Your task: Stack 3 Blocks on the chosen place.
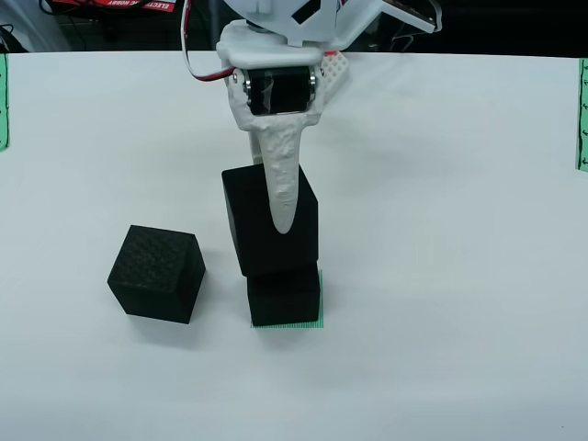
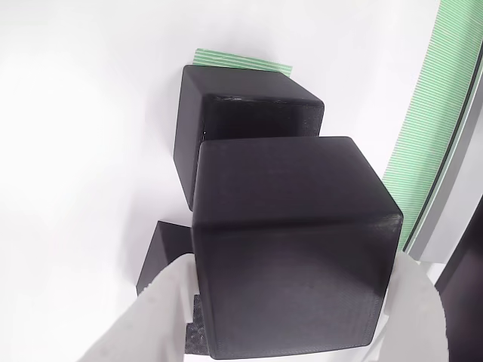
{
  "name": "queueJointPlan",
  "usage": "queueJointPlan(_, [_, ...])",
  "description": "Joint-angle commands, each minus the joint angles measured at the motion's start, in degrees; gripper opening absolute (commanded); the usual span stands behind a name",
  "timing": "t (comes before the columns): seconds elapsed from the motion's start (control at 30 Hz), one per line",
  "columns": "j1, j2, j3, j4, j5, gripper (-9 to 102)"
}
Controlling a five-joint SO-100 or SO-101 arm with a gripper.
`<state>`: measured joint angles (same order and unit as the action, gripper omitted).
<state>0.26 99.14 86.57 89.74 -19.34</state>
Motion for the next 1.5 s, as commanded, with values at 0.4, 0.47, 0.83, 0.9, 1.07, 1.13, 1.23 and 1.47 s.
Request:
queueJointPlan(0.4, [0.44,-4.04,2.11,-4.13,-0.35,24])
queueJointPlan(0.47, [0.26,-4.22,2.11,-4.22,-0.18,25])
queueJointPlan(0.83, [-0.44,-4.31,2.20,-3.78,-0.35,32])
queueJointPlan(0.9, [-0.35,-3.16,1.49,-2.99,-0.35,32])
queueJointPlan(1.07, [0.26,2.11,-1.05,-0.35,-0.44,32])
queueJointPlan(1.13, [0.44,5.27,-0.97,0.35,-0.88,32])
queueJointPlan(1.23, [1.05,10.20,1.23,0.35,-1.85,32])
queueJointPlan(1.47, [12.22,13.54,6.86,-0.62,-4.04,32])
